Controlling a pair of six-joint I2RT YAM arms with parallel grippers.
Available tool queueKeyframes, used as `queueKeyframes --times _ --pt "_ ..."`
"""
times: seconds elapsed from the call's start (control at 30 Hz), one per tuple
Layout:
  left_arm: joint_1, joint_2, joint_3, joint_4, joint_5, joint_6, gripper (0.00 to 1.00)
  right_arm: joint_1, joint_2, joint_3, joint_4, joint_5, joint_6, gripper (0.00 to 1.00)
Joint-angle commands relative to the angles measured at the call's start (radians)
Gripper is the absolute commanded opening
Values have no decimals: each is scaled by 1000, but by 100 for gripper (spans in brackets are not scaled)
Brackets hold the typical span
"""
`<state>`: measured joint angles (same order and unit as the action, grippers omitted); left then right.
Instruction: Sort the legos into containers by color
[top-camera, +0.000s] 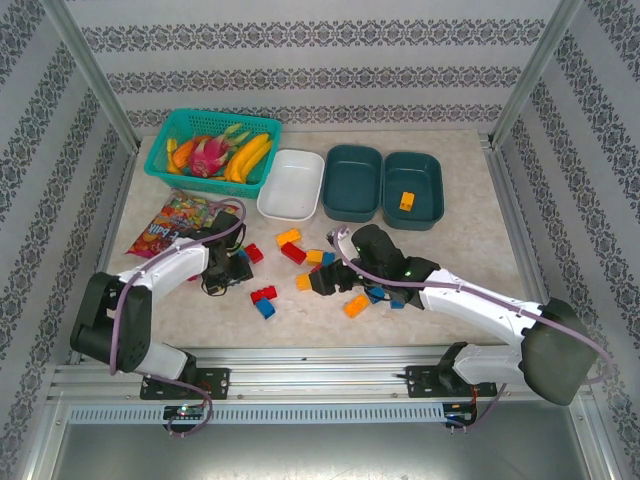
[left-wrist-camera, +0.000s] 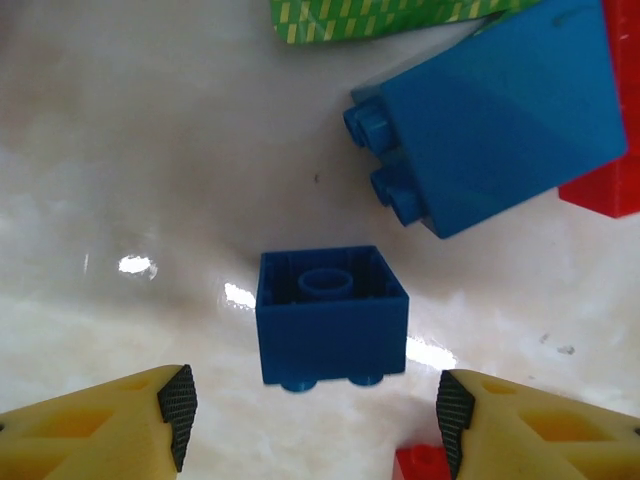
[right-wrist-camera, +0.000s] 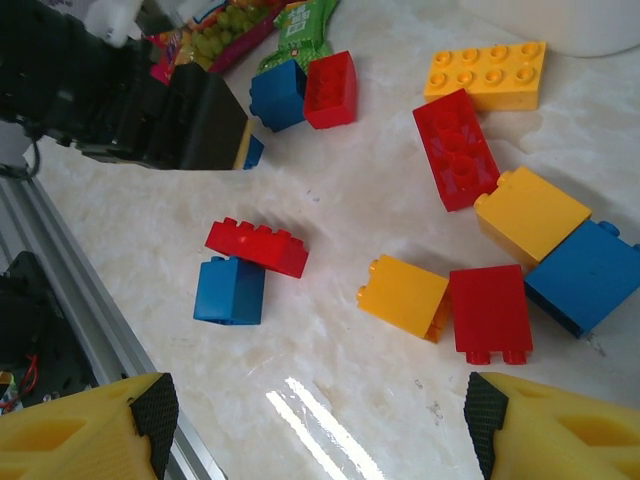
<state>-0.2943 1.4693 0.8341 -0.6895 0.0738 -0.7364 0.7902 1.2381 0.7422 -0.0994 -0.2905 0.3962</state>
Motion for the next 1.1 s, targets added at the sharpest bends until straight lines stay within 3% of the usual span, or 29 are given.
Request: queueKeyframes --times 0.0,0.77,1.07 --pt "16 18 -12 53 -26 28 65 6 4 29 15 -19 10 78" --pt "18 78 14 76 -57 88 36 -6 1 25 2 -10 37 78" --pt "15 -111 53 -120 -76 69 31 -10 -53 55 -9 55 37 78"
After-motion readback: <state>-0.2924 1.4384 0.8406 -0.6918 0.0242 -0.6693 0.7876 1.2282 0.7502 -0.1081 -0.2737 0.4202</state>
